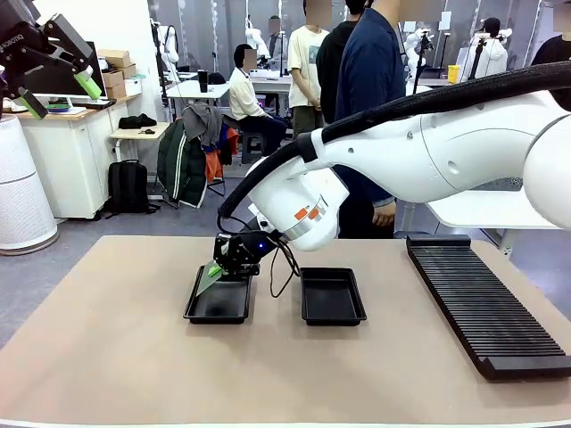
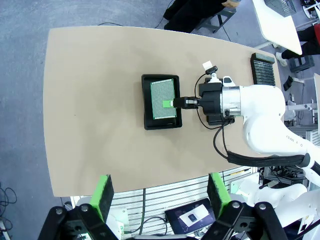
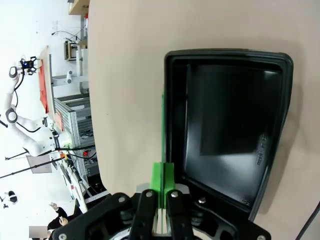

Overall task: Inspect and transfer BCBs to ESD trays.
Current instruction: Pick up the Blank PCB from the PCB Rack and place it in the left ESD tray.

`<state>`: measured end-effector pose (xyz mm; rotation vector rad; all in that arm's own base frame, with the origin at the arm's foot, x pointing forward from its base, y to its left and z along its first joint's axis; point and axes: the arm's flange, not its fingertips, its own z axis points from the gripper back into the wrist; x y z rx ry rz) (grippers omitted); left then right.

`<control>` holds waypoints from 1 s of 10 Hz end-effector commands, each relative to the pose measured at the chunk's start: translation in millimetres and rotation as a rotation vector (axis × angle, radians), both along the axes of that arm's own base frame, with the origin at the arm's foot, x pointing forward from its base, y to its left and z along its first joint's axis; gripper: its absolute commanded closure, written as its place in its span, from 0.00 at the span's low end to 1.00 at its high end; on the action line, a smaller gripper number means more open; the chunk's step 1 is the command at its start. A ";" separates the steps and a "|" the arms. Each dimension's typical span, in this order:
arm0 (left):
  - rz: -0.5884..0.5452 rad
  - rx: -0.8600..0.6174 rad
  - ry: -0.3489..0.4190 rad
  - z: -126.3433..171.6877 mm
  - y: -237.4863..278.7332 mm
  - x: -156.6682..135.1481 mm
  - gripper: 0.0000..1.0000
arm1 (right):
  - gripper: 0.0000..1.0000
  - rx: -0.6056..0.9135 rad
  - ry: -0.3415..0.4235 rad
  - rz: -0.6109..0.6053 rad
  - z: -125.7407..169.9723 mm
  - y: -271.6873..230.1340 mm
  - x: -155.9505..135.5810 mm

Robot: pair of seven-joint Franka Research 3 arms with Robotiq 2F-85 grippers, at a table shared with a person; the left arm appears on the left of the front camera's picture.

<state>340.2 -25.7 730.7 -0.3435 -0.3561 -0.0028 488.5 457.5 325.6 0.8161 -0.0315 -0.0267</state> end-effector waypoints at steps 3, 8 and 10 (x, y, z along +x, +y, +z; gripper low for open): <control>0.005 -0.007 0.005 -2.5 0.5 -1.2 0.00 | 0.97 -0.078 0.009 -0.044 -12.7 12.0 1.3; 0.005 -0.007 0.005 -2.5 0.5 -1.2 0.00 | 0.97 -0.045 0.001 0.022 -32.0 15.5 5.1; 0.005 -0.007 0.005 -2.5 0.5 -1.2 0.00 | 0.97 -0.078 0.023 -0.011 -26.6 6.6 1.6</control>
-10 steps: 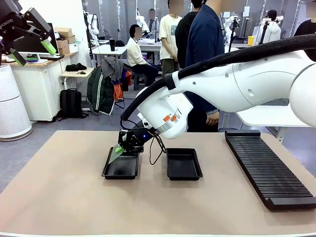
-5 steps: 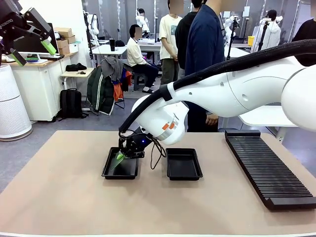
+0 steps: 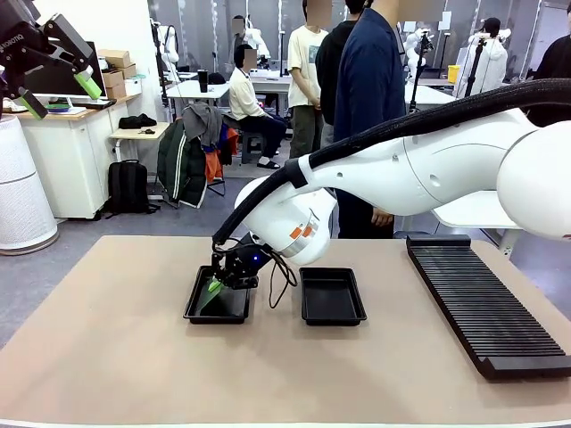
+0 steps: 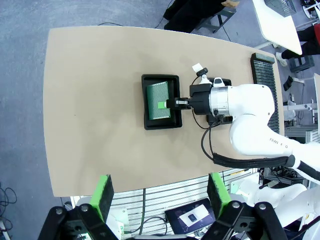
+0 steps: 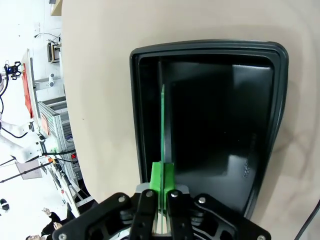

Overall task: Inspect and transfer BCBs to ESD trays.
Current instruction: Pick up the Blank PCB from the PCB Rack and place it in the left ESD tray.

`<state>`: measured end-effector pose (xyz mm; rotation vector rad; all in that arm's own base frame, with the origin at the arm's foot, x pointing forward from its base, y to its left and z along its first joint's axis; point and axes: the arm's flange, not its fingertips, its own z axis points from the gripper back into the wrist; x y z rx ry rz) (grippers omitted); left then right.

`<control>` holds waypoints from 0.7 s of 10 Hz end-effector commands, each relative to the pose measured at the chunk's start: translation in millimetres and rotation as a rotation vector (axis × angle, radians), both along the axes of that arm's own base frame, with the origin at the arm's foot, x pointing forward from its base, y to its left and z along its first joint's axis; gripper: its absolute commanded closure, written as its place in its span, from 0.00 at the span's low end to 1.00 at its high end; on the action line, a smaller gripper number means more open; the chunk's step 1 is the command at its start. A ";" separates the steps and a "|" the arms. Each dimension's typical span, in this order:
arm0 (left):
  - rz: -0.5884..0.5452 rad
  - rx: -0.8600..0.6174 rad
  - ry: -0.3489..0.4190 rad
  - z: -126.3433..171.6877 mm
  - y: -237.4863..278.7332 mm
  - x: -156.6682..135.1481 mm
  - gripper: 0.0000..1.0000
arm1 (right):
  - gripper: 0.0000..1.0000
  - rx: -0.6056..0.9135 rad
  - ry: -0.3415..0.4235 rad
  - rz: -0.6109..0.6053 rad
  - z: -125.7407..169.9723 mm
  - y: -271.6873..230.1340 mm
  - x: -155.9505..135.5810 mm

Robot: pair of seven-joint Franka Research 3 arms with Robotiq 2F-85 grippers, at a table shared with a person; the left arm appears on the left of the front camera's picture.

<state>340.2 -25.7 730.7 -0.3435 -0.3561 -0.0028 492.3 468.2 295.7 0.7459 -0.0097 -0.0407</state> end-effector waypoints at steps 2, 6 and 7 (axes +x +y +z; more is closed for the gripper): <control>0.005 -0.007 0.005 -2.5 0.5 -1.2 0.00 | 0.97 -0.009 -0.003 -0.006 3.2 -4.1 -2.2; 0.005 -0.007 0.005 -2.5 0.5 -1.2 0.00 | 0.97 0.000 0.000 -0.002 0.1 -1.2 1.1; 0.005 -0.007 0.005 -2.5 0.5 -1.2 0.00 | 0.92 -0.016 -0.004 -0.009 2.5 0.7 0.1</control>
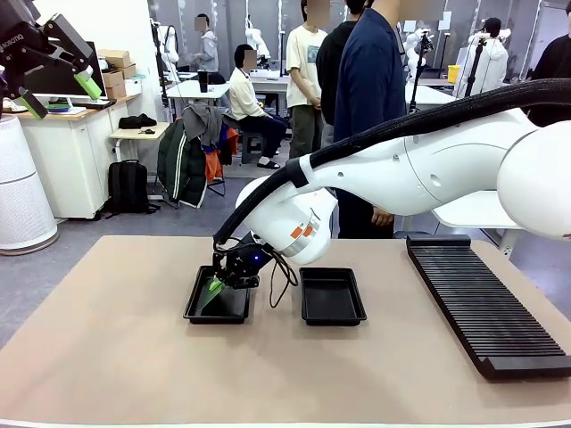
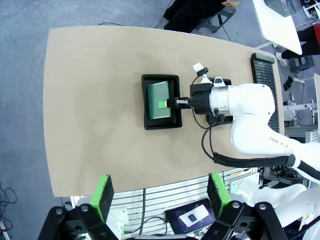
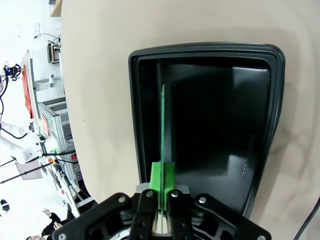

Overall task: Inspect and transfer BCBs to ESD trays.
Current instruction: Pick up the Blank PCB from the PCB Rack and place it in the left ESD tray.

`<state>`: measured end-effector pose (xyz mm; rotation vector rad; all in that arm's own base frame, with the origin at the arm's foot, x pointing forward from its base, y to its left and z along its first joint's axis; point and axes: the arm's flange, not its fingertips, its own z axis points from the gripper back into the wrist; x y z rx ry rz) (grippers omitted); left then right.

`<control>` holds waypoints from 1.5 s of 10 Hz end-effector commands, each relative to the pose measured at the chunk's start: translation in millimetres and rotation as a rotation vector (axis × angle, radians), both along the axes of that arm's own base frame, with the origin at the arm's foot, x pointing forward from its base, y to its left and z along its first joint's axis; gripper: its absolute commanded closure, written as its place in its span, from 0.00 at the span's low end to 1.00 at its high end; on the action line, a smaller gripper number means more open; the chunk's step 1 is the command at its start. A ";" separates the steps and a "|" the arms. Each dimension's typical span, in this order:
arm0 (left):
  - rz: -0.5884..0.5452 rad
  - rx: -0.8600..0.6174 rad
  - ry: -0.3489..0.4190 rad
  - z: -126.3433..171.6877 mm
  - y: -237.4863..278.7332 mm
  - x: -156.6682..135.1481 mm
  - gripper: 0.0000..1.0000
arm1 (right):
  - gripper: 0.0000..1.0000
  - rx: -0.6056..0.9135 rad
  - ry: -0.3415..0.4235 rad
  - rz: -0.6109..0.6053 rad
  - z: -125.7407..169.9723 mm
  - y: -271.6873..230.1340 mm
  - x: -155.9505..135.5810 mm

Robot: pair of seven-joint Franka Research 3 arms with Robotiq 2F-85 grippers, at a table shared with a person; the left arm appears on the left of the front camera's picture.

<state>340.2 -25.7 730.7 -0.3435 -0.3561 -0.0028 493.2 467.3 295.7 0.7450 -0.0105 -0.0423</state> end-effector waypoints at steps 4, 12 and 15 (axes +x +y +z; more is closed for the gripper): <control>0.005 -0.007 0.005 -2.5 0.5 -1.2 0.00 | 0.52 -0.087 0.005 -0.019 16.8 0.1 -6.0; 0.005 -0.007 0.005 -2.5 0.5 -1.2 0.00 | 0.00 -0.481 0.049 0.021 99.4 -2.9 -18.2; 0.005 -0.007 0.005 -2.5 0.5 -1.2 0.00 | 0.00 -0.554 0.066 0.033 120.7 -6.0 -21.7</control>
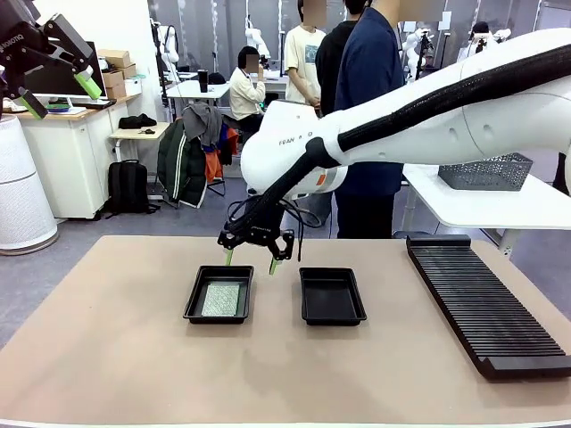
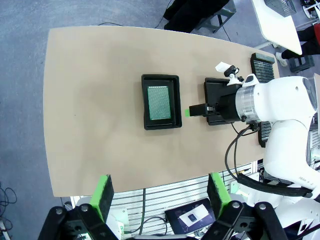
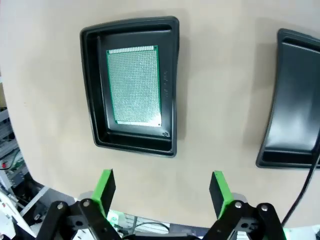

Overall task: Inspect and transfer BCBs to ESD trays.
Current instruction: Pick up the Blank PCB from the PCB Rack and place it in the left ESD tray.

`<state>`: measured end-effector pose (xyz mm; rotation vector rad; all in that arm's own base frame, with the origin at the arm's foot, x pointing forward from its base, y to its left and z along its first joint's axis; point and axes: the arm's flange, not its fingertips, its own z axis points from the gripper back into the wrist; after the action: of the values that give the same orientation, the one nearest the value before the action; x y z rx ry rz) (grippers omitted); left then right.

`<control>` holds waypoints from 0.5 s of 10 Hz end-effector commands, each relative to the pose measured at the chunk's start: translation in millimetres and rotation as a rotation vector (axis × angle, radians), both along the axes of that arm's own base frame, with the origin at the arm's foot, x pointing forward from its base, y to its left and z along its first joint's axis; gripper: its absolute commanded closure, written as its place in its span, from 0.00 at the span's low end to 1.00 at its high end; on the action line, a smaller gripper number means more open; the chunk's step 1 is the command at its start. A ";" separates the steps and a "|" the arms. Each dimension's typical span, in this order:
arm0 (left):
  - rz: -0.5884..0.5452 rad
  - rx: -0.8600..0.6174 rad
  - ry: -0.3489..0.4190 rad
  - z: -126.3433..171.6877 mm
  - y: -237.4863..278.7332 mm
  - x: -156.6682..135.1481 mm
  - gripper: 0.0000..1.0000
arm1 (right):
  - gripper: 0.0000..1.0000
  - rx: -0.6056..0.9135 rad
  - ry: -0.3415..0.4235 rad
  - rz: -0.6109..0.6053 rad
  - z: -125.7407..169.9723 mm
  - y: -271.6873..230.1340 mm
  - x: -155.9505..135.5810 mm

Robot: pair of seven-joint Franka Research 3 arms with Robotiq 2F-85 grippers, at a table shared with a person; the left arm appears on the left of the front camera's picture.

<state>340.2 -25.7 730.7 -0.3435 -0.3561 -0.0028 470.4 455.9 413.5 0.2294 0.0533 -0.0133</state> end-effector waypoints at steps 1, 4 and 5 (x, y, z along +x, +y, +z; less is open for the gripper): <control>0.005 -0.007 0.005 -2.5 0.5 -1.2 0.00 | 0.00 -0.053 0.006 -0.015 4.7 4.0 2.3; 0.005 -0.007 0.005 -2.5 0.5 -1.2 0.00 | 0.00 -0.024 0.013 0.010 6.0 -0.6 1.4; 0.005 -0.007 0.005 -2.5 0.5 -1.2 0.00 | 0.00 -0.024 0.013 0.010 6.0 -0.6 1.4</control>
<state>340.2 -25.7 730.7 -0.3435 -0.3561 -0.0028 474.4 455.1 419.1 0.2026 0.0689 -0.0058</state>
